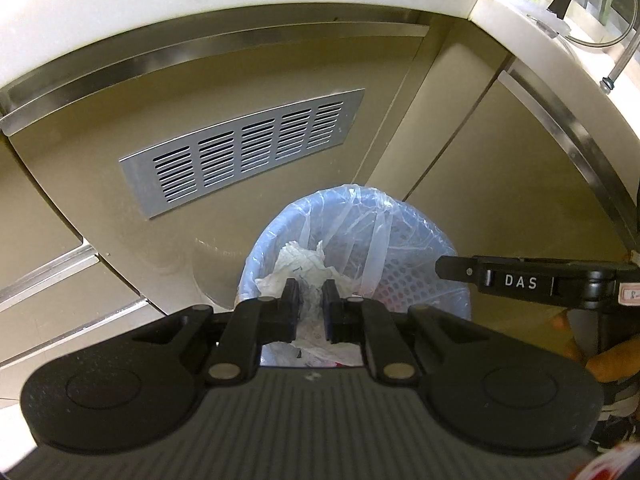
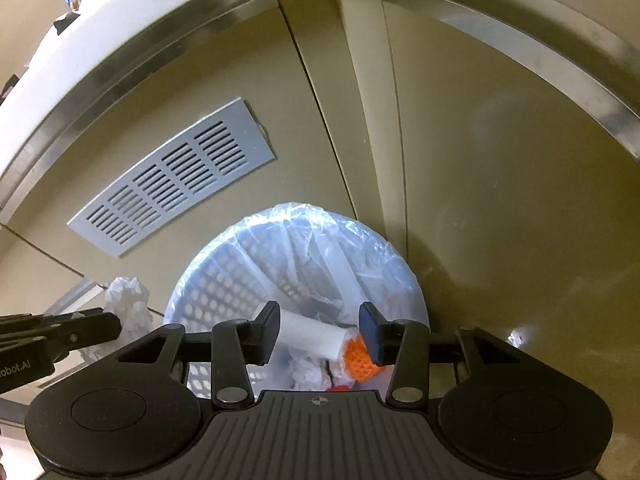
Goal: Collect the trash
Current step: 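Open the right tool to drop the paper tube while the left tool holds the plastic, then open the left tool to drop the crumpled plastic into the wastebasket, then raise both open tools back toward the counter, then grasp the silver foil wrapper with the left tool while the right tool grasps the clear water bottle, then carry the foil wrapper and water bottle down over the wastebasket with both tools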
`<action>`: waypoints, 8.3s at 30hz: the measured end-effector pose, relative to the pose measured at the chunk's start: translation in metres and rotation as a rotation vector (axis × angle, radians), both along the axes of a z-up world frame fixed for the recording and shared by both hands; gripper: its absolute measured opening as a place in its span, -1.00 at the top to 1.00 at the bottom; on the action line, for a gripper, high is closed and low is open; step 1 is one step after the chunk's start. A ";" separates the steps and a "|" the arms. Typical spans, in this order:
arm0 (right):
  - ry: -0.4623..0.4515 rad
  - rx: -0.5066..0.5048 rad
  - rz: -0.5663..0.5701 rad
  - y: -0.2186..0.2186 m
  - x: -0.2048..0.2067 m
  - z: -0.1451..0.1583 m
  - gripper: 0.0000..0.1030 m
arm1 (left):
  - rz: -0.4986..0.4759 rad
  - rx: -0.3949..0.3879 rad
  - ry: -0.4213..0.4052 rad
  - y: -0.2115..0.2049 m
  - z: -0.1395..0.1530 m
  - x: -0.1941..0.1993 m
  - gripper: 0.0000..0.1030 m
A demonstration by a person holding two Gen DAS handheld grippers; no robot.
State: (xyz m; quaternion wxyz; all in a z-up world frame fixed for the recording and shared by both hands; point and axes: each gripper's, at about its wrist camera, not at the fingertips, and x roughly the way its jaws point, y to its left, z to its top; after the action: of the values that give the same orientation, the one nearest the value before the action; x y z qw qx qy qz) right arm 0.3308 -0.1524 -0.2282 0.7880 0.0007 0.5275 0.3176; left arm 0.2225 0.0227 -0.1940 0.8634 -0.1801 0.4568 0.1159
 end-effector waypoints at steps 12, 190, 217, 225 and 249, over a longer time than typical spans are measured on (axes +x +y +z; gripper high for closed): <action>0.016 -0.039 0.037 0.001 0.000 0.001 0.14 | -0.001 -0.021 0.032 -0.006 -0.009 0.012 0.79; -0.337 0.380 -0.498 0.015 0.148 0.187 -0.21 | 0.257 0.331 -0.141 0.224 0.139 0.122 0.13; -0.285 0.508 -0.274 -0.026 0.079 0.215 -0.21 | 0.125 0.289 -0.265 0.122 0.192 0.055 0.13; -0.233 0.525 -0.167 -0.042 0.046 0.217 -0.21 | 0.070 0.255 -0.275 0.070 0.192 0.034 0.13; -0.050 0.464 0.045 -0.067 -0.016 0.184 -0.21 | -0.016 0.166 -0.206 -0.018 0.156 -0.012 0.13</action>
State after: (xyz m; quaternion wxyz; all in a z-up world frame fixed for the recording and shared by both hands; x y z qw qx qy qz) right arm 0.3149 -0.2196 -0.0441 0.7724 0.1620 0.4204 0.4478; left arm 0.2105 0.0050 -0.0376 0.9186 -0.1152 0.3558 0.1274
